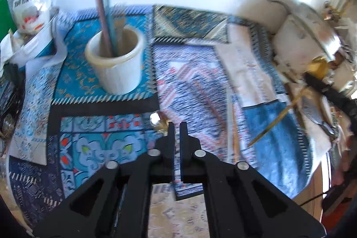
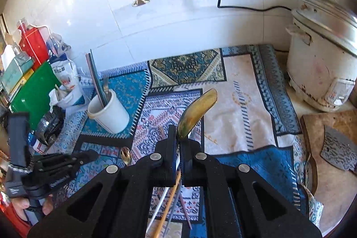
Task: Organize utensils
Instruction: 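Lift both spoons and carry them over the white cup with both tools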
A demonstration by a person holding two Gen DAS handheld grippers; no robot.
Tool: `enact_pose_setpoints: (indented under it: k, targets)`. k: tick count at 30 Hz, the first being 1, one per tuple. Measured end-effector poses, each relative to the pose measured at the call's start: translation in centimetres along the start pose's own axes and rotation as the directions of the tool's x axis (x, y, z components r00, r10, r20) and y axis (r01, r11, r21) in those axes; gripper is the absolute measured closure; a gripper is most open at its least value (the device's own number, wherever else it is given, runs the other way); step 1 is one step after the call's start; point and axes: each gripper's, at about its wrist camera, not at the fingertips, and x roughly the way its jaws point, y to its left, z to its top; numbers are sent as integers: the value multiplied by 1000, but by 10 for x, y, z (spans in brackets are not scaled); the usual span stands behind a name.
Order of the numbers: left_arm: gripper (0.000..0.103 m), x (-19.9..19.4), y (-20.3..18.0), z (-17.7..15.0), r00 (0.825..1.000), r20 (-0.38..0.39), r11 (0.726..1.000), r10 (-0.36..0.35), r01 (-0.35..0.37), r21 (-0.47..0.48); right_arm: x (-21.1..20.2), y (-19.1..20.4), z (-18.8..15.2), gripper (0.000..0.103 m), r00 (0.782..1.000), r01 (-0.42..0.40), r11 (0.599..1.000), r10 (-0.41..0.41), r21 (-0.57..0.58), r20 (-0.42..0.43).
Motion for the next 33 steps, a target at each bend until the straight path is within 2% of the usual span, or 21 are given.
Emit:
enact_pose_setpoints:
  k: [2,3,5,7,12,16,26,30,33]
  targets:
    - [87,13,11,1,999,-47,999,16,-18,-38,0,1,3,100,1000,-2,1000,2,0,9]
    - [83,19,16,1,998,-66,998,6,-10,-60,0,2,4,100,1000,-1,1000,1,1,11]
    - [71,33,24,-1,995,-103,995,-7,-4,-104,1,1,4,100,1000,3,1000,-3,0,10]
    - [68,50,25,-1,991,-136,993,-8,-8,-121,2,-2,3,100,1000,10,1000,-10,-1,2]
    - [68,84,15,1,982,-187,994,19,-39,-105,6,-13,-4,100,999,33,999,-32,12,-26]
    - [68,99,3,3,978,-199,995,58,-72,-64,4,-23,-7,100,998,50,998,-50,25,-33]
    - [68,108,-17,7,970,-121,977,212,-212,12,-1,-43,-6,100,996,88,993,-87,74,-23]
    - [72,110,-18,10,972,-105,977,211,-211,10,-1,-44,-5,100,996,92,992,-91,84,-19]
    - [72,109,-15,13,978,-117,985,170,-170,13,-2,-42,-4,100,996,90,992,-89,83,-12]
